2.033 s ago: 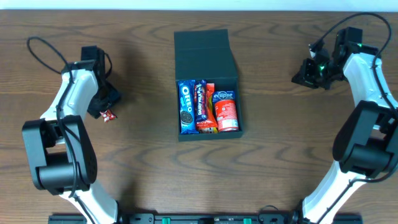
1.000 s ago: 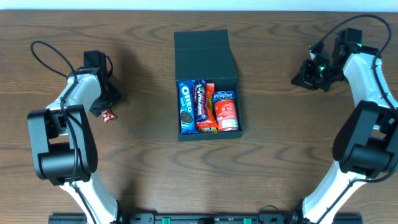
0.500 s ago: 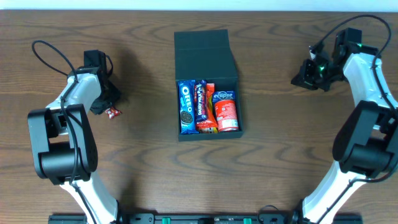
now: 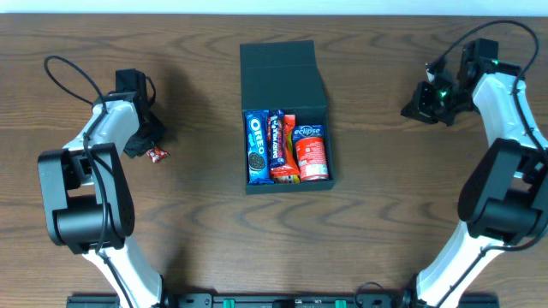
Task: Pack container
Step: 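Grasp the green Milo KitKat bar with the left gripper, then carry the KitKat bar into the box and release it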
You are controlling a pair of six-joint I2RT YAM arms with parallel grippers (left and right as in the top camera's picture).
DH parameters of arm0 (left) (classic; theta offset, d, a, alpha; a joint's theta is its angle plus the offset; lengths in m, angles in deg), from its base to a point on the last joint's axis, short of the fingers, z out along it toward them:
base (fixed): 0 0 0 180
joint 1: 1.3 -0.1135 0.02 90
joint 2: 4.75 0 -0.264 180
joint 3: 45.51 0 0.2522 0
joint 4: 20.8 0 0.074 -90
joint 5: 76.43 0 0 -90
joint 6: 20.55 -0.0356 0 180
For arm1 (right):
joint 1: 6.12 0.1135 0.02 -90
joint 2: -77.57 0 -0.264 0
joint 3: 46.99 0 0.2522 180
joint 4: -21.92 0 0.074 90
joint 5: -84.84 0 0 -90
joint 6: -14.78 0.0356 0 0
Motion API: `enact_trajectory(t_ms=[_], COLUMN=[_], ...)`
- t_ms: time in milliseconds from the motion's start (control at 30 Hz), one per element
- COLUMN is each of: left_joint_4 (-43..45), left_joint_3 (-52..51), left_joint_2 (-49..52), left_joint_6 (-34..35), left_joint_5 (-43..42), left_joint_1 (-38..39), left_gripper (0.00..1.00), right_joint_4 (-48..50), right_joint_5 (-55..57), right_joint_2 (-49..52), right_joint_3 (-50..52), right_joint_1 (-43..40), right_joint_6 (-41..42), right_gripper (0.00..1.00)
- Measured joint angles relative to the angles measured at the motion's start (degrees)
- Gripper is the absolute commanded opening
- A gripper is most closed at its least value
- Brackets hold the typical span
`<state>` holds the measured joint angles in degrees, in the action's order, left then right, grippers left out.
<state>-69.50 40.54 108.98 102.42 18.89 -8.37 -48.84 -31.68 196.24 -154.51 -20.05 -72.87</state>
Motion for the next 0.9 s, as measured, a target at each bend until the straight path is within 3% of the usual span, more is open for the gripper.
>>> enact_trajectory(t_ms=[367, 467, 700, 900], left_joint_4=[-4.46, -6.80, -11.85, -14.51], left_joint_3=[1.68, 3.30, 10.49, 20.11], left_joint_2=[0.55, 1.31, 2.34, 2.34], left_joint_6=[-0.07, -0.26, -2.47, -3.48], left_joint_5=[-0.09, -0.26, -0.44, -0.48], left_joint_1=[0.00, 0.02, 2.84, 11.26], left_gripper=[0.15, 0.08, 0.08, 0.11], right_joint_4=[0.02, 0.07, 0.63, 0.55], right_joint_5=[0.00, 0.00, -0.04, -0.02], right_joint_2=[0.00, 0.00, 0.00, 0.00], right_joint_3=[0.00, 0.00, 0.00, 0.00], right_joint_1=[0.00, 0.00, -0.46, -3.93], right_joint_6=[0.00, 0.00, 0.07, 0.22], right_gripper=[0.06, 0.05, 0.04, 0.04])
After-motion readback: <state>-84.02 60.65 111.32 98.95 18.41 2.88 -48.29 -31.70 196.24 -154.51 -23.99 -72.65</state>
